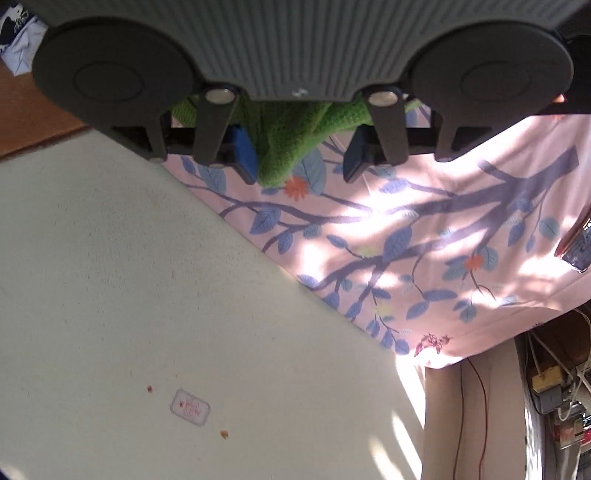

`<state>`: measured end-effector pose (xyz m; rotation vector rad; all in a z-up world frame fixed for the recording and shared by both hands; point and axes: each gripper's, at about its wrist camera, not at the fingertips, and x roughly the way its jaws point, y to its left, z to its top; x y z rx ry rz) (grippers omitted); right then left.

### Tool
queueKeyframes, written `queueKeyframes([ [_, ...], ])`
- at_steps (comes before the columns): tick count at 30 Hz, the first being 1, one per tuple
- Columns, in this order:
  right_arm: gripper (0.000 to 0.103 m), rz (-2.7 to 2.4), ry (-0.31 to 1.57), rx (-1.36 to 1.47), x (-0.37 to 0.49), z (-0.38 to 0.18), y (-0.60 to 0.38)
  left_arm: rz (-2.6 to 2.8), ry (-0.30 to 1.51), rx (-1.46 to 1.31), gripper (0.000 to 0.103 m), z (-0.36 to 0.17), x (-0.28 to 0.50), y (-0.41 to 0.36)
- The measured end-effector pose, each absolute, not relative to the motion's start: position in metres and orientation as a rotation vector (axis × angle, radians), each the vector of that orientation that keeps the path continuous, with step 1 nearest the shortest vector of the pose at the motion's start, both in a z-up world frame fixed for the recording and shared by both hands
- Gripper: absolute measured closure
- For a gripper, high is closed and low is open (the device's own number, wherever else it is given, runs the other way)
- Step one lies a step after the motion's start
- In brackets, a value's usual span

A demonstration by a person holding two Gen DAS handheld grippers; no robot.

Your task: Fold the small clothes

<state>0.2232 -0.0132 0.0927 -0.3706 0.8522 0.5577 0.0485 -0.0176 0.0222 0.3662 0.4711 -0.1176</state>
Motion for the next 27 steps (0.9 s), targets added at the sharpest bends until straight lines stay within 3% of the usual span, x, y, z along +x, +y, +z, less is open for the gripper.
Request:
queueKeyframes([
  [4, 0.096, 0.61, 0.99, 0.117, 0.241, 0.091, -0.057, -0.117, 0.485, 0.35, 0.091, 0.022, 0.052, -0.015],
  [8, 0.097, 0.739, 0.991, 0.533, 0.259, 0.081, -0.07, -0.107, 0.501, 0.296, 0.086, 0.025, 0.056, -0.007],
  [10, 0.097, 0.78, 0.971, 0.592, 0.27, 0.071, -0.053, -0.1, 0.515, 0.233, 0.078, 0.029, 0.061, 0.003],
  [16, 0.091, 0.674, 0.965, 0.521, 0.312, 0.028, -0.023, -0.099, 0.675, -0.14, 0.077, 0.028, 0.09, 0.067],
  [18, 0.077, 0.633, 0.912, 0.501, 0.312, 0.035, -0.038, -0.115, 0.741, -0.317, 0.076, 0.021, 0.101, 0.096],
  [23, 0.069, 0.75, 0.832, 0.36, 0.281, 0.07, -0.068, -0.147, 0.763, -0.521, 0.077, 0.014, 0.106, 0.125],
  [26, 0.032, 0.797, 0.819, 0.203, 0.256, 0.075, -0.069, -0.12, 0.748, -0.448, 0.077, 0.016, 0.102, 0.115],
  [27, 0.026, 0.796, 0.825, 0.149, 0.25, 0.07, -0.064, -0.114, 0.743, -0.425, 0.077, 0.016, 0.101, 0.112],
])
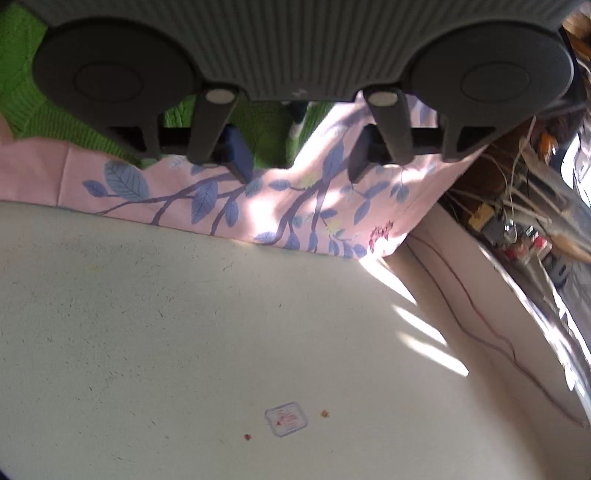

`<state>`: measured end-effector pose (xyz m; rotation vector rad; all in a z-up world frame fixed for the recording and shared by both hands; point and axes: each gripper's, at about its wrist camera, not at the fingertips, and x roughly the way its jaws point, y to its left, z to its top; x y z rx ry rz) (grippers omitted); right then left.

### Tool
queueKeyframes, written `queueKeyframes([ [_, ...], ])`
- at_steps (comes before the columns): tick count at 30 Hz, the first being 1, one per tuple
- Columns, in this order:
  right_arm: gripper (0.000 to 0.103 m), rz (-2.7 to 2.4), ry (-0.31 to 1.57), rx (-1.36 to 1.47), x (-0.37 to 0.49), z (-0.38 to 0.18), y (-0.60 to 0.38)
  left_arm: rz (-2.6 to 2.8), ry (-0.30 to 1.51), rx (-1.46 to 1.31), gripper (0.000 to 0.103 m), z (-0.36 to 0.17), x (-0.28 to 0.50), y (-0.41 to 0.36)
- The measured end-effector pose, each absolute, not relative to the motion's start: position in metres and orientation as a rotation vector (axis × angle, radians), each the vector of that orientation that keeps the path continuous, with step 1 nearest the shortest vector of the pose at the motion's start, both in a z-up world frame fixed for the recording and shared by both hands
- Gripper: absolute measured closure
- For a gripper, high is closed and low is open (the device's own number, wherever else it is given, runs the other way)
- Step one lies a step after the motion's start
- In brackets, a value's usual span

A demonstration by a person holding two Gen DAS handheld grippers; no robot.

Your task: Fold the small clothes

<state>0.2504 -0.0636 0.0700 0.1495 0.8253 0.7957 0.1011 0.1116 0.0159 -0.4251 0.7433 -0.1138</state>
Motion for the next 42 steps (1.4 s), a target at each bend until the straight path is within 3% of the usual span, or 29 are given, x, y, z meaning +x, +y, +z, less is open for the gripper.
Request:
queueKeyframes([
  [2, 0.026, 0.792, 0.855, 0.085, 0.246, 0.055, -0.051, -0.104, 0.736, -0.396, 0.077, 0.017, 0.099, 0.107],
  [3, 0.032, 0.792, 0.882, 0.069, 0.246, 0.046, -0.043, -0.102, 0.734, -0.393, 0.079, 0.017, 0.098, 0.108],
  [4, 0.046, 0.794, 0.911, 0.047, 0.247, 0.038, -0.033, -0.105, 0.734, -0.398, 0.081, 0.016, 0.098, 0.109],
  [5, 0.097, 0.79, 0.936, 0.01, 0.248, 0.031, -0.022, -0.106, 0.733, -0.403, 0.083, 0.016, 0.098, 0.11],
  [7, 0.093, 0.757, 0.884, -0.016, 0.249, 0.028, -0.007, -0.091, 0.725, -0.402, 0.091, 0.016, 0.098, 0.112],
  [11, 0.093, 0.793, 0.771, 0.096, 0.256, 0.035, 0.006, 0.003, 0.694, -0.362, 0.093, 0.02, 0.095, 0.113],
  [13, 0.091, 0.745, 0.721, -0.013, 0.254, 0.028, 0.02, 0.036, 0.696, -0.355, 0.094, 0.021, 0.096, 0.116],
  [16, 0.07, 0.702, 0.776, -0.098, 0.253, 0.018, 0.018, 0.039, 0.723, -0.36, 0.094, 0.017, 0.1, 0.119],
  [24, 0.064, 0.544, 0.592, 0.09, 0.188, 0.082, -0.135, 0.068, 0.59, -0.328, 0.094, 0.035, 0.086, 0.116],
  [33, 0.062, 0.263, 0.711, 0.074, 0.136, 0.043, -0.248, -0.055, 0.576, -0.136, 0.093, 0.033, 0.082, 0.07],
  [38, 0.062, 0.295, 0.757, 0.233, 0.15, 0.019, -0.242, -0.065, 0.576, -0.101, 0.092, 0.029, 0.08, 0.064],
  [39, 0.066, 0.315, 0.781, 0.257, 0.155, 0.014, -0.236, -0.066, 0.581, -0.103, 0.092, 0.029, 0.081, 0.064],
  [41, 0.091, 0.315, 0.793, 0.228, 0.157, 0.01, -0.226, -0.066, 0.593, -0.109, 0.092, 0.028, 0.082, 0.065],
  [42, 0.091, 0.29, 0.746, 0.181, 0.152, 0.016, -0.221, -0.065, 0.601, -0.112, 0.092, 0.028, 0.083, 0.066],
])
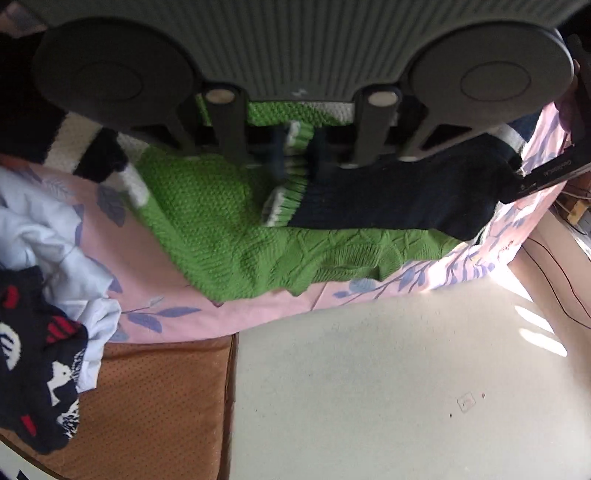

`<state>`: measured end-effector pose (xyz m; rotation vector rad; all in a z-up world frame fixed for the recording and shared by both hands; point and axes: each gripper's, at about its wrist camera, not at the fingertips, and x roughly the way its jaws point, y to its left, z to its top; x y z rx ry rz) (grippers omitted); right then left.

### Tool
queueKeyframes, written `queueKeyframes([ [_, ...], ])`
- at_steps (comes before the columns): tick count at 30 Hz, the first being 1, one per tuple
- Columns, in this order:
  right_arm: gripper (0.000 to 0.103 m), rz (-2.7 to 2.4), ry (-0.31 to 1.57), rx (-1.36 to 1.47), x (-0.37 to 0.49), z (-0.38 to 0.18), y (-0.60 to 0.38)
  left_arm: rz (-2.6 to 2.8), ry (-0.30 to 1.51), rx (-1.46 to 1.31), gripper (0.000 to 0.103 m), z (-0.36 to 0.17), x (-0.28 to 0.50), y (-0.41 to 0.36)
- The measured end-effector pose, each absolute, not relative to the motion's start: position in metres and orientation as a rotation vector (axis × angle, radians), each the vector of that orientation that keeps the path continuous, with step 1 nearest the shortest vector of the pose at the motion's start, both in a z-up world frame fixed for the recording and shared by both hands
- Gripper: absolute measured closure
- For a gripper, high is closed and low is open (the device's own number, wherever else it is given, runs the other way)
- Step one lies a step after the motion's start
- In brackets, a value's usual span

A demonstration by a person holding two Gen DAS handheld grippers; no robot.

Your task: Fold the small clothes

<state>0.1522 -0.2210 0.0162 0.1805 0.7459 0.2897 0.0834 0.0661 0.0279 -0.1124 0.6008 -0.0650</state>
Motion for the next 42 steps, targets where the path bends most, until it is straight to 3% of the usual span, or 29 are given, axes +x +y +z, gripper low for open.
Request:
queueKeyframes([
  [4, 0.091, 0.153, 0.616, 0.176, 0.145, 0.035, -0.231, -0.074, 0.657, -0.102, 0.091, 0.024, 0.091, 0.064],
  [6, 0.079, 0.142, 0.708, 0.188, 0.151, 0.025, -0.235, -0.068, 0.662, -0.087, 0.087, 0.023, 0.091, 0.062],
  [8, 0.076, 0.145, 0.762, 0.213, 0.144, 0.021, -0.249, -0.072, 0.662, -0.083, 0.086, 0.023, 0.09, 0.062],
  [14, 0.074, -0.025, 0.52, 0.309, 0.056, 0.058, -0.318, -0.045, 0.627, -0.13, 0.075, 0.029, 0.086, 0.069],
  [22, 0.074, -0.189, 0.512, -0.154, -0.018, 0.055, -0.324, 0.009, 0.491, -0.065, 0.065, 0.045, 0.069, 0.061],
  [32, 0.074, -0.203, 0.624, -0.567, -0.011, 0.001, -0.309, 0.023, 0.483, -0.032, 0.063, 0.041, 0.068, 0.056],
  [38, 0.066, -0.199, 0.652, -0.716, 0.012, -0.01, -0.296, 0.02, 0.488, -0.03, 0.06, 0.039, 0.068, 0.057],
  [40, 0.07, -0.22, 0.661, -0.795, 0.015, -0.015, -0.295, 0.022, 0.49, -0.035, 0.06, 0.039, 0.068, 0.058],
  [42, 0.097, -0.219, 0.7, -0.766, 0.015, -0.011, -0.302, 0.018, 0.493, -0.042, 0.06, 0.039, 0.069, 0.059],
])
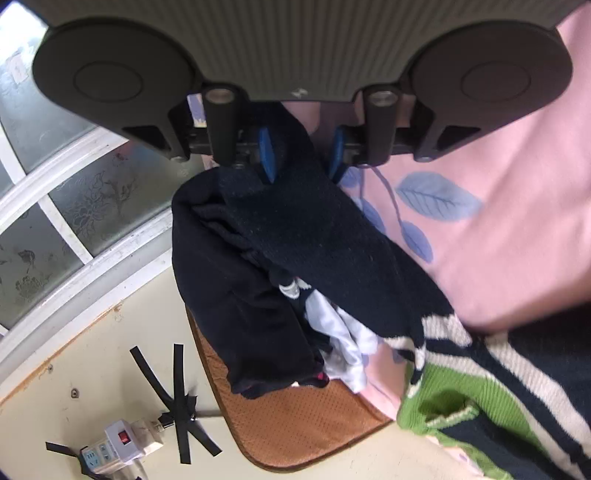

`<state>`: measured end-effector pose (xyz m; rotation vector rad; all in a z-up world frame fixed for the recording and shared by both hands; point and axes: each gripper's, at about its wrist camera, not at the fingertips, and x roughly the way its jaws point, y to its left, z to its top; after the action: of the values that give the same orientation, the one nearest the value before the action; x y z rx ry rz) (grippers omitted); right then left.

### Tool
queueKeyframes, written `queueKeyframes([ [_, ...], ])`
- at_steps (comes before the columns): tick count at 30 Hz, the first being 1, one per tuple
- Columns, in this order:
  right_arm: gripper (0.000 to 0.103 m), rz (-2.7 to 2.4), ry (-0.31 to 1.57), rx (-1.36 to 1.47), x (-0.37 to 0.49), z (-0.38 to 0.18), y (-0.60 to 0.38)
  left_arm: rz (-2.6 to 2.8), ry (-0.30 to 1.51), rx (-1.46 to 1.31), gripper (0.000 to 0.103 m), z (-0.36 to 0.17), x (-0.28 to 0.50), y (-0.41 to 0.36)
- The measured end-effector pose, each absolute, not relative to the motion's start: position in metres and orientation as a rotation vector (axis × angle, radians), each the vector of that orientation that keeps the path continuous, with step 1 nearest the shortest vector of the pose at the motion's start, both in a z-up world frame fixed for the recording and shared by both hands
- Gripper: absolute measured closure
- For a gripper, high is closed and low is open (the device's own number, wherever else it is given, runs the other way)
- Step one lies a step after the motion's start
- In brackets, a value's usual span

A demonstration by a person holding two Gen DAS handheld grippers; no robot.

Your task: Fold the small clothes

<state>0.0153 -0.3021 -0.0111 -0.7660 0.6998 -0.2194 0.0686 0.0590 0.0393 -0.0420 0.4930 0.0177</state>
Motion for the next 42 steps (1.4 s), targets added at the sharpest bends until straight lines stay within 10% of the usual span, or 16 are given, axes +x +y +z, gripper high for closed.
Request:
queueKeyframes([
  [14, 0.098, 0.465, 0.652, 0.454, 0.047, 0.16, -0.274, -0.044, 0.447, -0.161, 0.057, 0.063, 0.055, 0.071],
  [22, 0.095, 0.605, 0.647, 0.506, 0.145, 0.168, -0.154, -0.072, 0.437, -0.339, 0.054, 0.075, 0.054, 0.108],
  [26, 0.053, 0.59, 0.745, 0.387, 0.176, 0.141, -0.115, -0.064, 0.453, -0.392, 0.05, 0.072, 0.059, 0.124],
  [37, 0.042, 0.115, 0.669, 0.032, 0.157, 0.06, -0.222, -0.064, 0.549, -0.381, 0.05, 0.053, 0.074, 0.115],
  [40, 0.046, 0.11, 0.769, 0.059, 0.164, 0.028, -0.237, -0.06, 0.573, -0.342, 0.05, 0.045, 0.079, 0.107],
  [41, 0.081, 0.153, 0.787, 0.121, 0.166, 0.023, -0.244, -0.054, 0.584, -0.326, 0.051, 0.042, 0.08, 0.105],
  [42, 0.092, 0.153, 0.754, 0.171, 0.164, 0.026, -0.248, -0.048, 0.591, -0.31, 0.051, 0.04, 0.081, 0.104],
])
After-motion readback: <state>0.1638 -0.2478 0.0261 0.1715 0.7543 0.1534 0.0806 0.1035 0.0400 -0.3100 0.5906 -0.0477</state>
